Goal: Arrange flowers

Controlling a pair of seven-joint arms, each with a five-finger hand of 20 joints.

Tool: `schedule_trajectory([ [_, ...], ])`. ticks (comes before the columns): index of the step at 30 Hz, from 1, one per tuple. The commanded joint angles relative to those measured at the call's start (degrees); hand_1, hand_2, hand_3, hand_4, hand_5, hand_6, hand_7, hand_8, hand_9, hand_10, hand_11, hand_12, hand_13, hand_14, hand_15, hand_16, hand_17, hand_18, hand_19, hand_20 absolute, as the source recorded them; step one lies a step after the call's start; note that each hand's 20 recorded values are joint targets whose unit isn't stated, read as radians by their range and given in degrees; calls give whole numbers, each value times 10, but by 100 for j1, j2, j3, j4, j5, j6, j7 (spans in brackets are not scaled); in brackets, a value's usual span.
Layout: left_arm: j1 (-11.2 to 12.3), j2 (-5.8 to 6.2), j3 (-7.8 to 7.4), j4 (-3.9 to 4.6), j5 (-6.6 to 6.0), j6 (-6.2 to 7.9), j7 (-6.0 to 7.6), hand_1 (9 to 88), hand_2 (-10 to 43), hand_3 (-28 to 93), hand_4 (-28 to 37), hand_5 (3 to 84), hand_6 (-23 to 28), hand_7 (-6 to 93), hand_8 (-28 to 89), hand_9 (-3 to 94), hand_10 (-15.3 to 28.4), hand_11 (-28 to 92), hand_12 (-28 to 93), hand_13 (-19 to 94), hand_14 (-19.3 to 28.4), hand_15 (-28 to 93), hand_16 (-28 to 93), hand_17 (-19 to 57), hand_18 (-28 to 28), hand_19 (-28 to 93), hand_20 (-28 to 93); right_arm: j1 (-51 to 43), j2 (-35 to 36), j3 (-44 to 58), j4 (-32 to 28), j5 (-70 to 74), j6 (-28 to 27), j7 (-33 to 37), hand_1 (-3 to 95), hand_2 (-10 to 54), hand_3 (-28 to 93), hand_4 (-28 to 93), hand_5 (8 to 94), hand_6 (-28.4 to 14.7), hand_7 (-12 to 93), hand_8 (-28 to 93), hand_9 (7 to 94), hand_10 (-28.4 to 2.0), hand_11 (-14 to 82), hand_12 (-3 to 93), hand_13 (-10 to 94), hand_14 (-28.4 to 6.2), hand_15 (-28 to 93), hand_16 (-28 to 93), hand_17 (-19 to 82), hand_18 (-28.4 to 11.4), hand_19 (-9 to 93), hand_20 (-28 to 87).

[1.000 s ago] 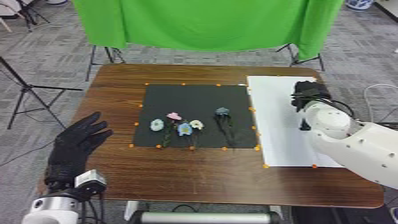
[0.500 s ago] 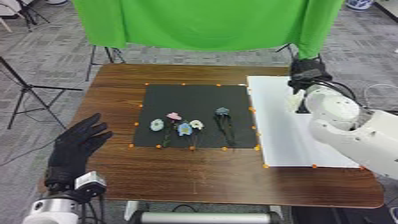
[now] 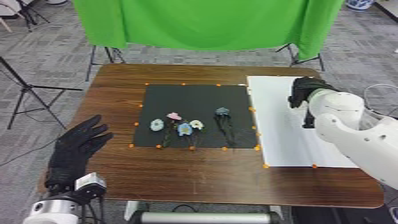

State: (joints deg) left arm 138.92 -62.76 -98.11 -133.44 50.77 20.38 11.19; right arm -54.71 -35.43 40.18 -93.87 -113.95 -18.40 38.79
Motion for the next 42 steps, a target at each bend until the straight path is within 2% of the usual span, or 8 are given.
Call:
schedule_trajectory([
  [1, 62, -31, -11, -3, 4, -39, -41, 251, 63, 826, -203, 420, 118, 154, -102, 377, 199, 283, 84, 294, 268, 555, -117, -87, 227, 611, 2, -52, 109, -306, 107, 23, 199, 250, 342, -95, 921, -283, 483, -22, 207, -151, 524, -167, 138, 130, 671, -52, 785, 108, 298, -184, 926, -44],
  [10, -34, -41, 17, 9, 35, -67, -117, 252, 63, 826, -203, 419, 118, 153, -102, 377, 199, 284, 85, 293, 269, 554, -118, -87, 227, 611, 2, -17, 57, -422, 269, 138, 94, 387, 351, -95, 918, -283, 486, -18, 209, -150, 533, -163, 135, 132, 679, -48, 797, 97, 301, -186, 930, -46],
  [13, 1, -34, 13, 1, 23, -41, -79, 251, 63, 828, -202, 419, 118, 154, -102, 377, 200, 284, 84, 293, 269, 554, -118, -87, 227, 610, 2, 60, 151, -689, 293, 129, 411, 431, 361, -95, 913, -283, 493, -15, 212, -152, 552, -157, 144, 133, 690, -45, 796, 98, 304, -185, 930, -47],
  [17, 31, -46, 8, -7, 17, -26, -63, 251, 63, 827, -203, 419, 118, 154, -103, 377, 200, 283, 84, 293, 269, 554, -118, -86, 227, 610, 2, 340, 281, -1299, 331, 35, 1078, 502, 409, -95, 902, -283, 585, 3, 235, -160, 678, -119, 194, 136, 743, -30, 773, 114, 340, -176, 932, -35],
  [23, 29, -40, 2, -6, 10, -38, -64, 252, 63, 827, -203, 419, 118, 154, -103, 377, 200, 284, 85, 293, 269, 554, -118, -87, 227, 610, 3, 842, 443, -2029, 239, -107, 1681, 527, 529, -95, 821, -282, 749, 23, 338, -38, 906, -63, 117, 323, 823, -12, 746, 147, 382, -169, 932, -1],
  [32, 38, -63, -51, -26, 28, -41, -136, 251, 63, 827, -202, 419, 118, 153, -102, 377, 200, 284, 85, 294, 269, 554, -117, -86, 227, 610, 3, 607, 325, -1344, -232, -293, 1774, 189, 539, -95, 826, -283, 771, 22, 342, -31, 928, -64, 122, 341, 838, -8, 747, 155, 391, -169, 932, 16],
  [36, -15, -9, -55, -38, 43, -43, -80, 251, 63, 827, -202, 419, 118, 153, -102, 377, 200, 284, 85, 292, 269, 554, -118, -86, 227, 610, 3, 637, 148, -1237, -405, -244, 1767, 167, 539, -95, 828, -283, 775, 21, 341, -30, 930, -65, 125, 343, 840, -9, 750, 158, 394, -170, 932, 23],
  [42, 58, -58, -88, -51, 29, -42, -103, 251, 63, 827, -202, 419, 118, 154, -102, 377, 199, 284, 85, 293, 270, 554, -118, -87, 226, 609, 3, -139, -212, -403, -889, -259, 1341, -201, 538, -95, 829, -283, 779, 19, 336, -26, 931, -67, 128, 341, 841, -10, 750, 161, 396, -171, 932, 30],
])
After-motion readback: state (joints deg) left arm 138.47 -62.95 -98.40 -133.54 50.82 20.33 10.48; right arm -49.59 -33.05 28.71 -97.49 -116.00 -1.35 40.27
